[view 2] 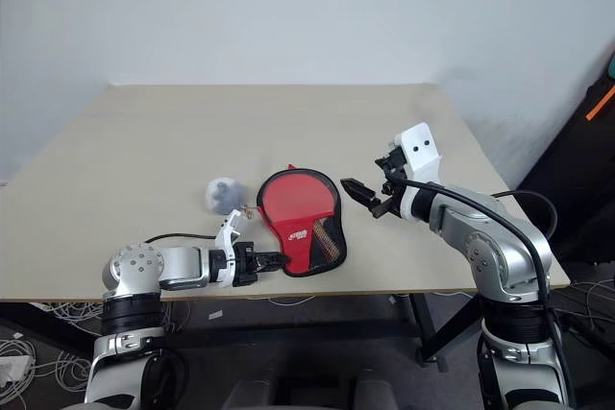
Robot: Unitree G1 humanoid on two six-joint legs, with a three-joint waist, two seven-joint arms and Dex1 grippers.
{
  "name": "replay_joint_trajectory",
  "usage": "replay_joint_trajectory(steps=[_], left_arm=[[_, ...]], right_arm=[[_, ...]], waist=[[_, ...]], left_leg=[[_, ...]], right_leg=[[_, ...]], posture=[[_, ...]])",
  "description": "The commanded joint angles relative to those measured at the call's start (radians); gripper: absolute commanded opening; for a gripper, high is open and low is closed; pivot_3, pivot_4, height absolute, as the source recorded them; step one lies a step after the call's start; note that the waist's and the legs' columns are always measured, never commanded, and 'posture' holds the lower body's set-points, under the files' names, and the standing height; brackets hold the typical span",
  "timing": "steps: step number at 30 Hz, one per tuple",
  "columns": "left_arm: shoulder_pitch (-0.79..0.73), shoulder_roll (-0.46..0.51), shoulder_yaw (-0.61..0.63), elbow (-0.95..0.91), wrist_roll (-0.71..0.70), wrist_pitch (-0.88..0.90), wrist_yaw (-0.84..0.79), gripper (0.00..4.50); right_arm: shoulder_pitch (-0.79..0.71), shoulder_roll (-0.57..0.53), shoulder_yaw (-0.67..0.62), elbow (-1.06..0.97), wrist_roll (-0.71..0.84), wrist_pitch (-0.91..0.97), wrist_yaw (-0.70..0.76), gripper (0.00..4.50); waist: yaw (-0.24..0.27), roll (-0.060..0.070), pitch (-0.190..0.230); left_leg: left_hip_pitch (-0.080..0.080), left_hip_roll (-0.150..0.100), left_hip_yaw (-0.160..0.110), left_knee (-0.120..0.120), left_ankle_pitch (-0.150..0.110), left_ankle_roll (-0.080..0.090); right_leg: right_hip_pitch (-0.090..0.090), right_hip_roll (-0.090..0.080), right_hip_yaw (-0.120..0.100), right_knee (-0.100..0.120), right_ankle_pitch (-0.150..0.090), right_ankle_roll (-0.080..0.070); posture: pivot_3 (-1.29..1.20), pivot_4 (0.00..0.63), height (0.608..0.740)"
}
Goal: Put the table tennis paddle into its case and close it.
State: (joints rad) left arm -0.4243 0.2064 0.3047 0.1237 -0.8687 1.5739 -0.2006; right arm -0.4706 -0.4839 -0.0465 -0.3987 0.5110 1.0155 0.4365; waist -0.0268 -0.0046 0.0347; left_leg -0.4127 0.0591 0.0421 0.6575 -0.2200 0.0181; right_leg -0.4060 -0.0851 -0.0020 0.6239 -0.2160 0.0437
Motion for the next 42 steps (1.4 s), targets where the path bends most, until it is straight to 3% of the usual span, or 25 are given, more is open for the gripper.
replay_joint_trajectory(steps=[1,7,15,27,35,42], left_arm=[[0.018,0.0,-0.059,0.015,0.04,0.011,-0.027,0.03],[-0.013,-0.027,-0.08,-0.038,-0.019,0.04,-0.055,0.03],[-0.05,-0.019,-0.157,-0.139,-0.306,0.04,0.022,0.03],[-0.021,0.208,-0.309,-0.224,-0.617,0.04,0.077,0.03],[0.031,0.302,-0.339,-0.256,-0.701,0.036,0.093,0.03],[0.094,0.368,-0.346,-0.287,-0.691,0.017,0.087,0.03]], right_arm=[[-0.032,0.008,-0.009,-0.036,0.011,-0.003,-0.01,4.5],[-0.037,0.016,-0.001,-0.032,0.01,-0.003,-0.011,4.5],[-0.041,0.024,0.011,-0.019,0.005,-0.011,-0.007,4.5],[-0.042,0.039,0.022,-0.015,-0.001,-0.021,-0.011,4.5],[-0.039,0.042,0.023,-0.016,-0.001,-0.02,-0.013,4.5],[-0.043,0.044,0.029,-0.008,-0.002,-0.022,-0.01,4.5]], waist=[[0.0,0.0,0.0],[0.002,0.0,0.0],[0.006,-0.002,0.001],[0.004,-0.002,0.001],[0.004,-0.002,0.002],[0.004,-0.001,0.002]], left_leg=[[0.0,0.0,0.0,0.0,0.0,0.0],[-0.001,0.0,0.0,0.0,0.0,0.0],[-0.004,0.0,-0.001,0.001,0.0,0.0],[-0.004,0.0,0.0,0.001,0.0,0.0],[-0.004,0.0,0.0,0.0,0.0,0.0],[-0.003,0.0,0.001,-0.001,-0.001,-0.002]], right_leg=[[0.0,0.0,0.0,0.0,0.0,0.0],[0.0,0.0,0.0,0.0,0.0,0.0],[-0.003,0.0,0.001,0.0,0.0,0.001],[-0.003,0.0,0.001,0.0,0.0,0.001],[-0.004,0.0,0.001,0.0,-0.001,0.0],[-0.004,0.0,0.001,0.0,-0.001,0.0]], posture=[[0.0,0.0,0.74],[0.0,0.0,0.74],[0.0,0.0,0.74],[0.0,0.0,0.74],[0.0,0.0,0.74],[0.0,0.0,0.74]])
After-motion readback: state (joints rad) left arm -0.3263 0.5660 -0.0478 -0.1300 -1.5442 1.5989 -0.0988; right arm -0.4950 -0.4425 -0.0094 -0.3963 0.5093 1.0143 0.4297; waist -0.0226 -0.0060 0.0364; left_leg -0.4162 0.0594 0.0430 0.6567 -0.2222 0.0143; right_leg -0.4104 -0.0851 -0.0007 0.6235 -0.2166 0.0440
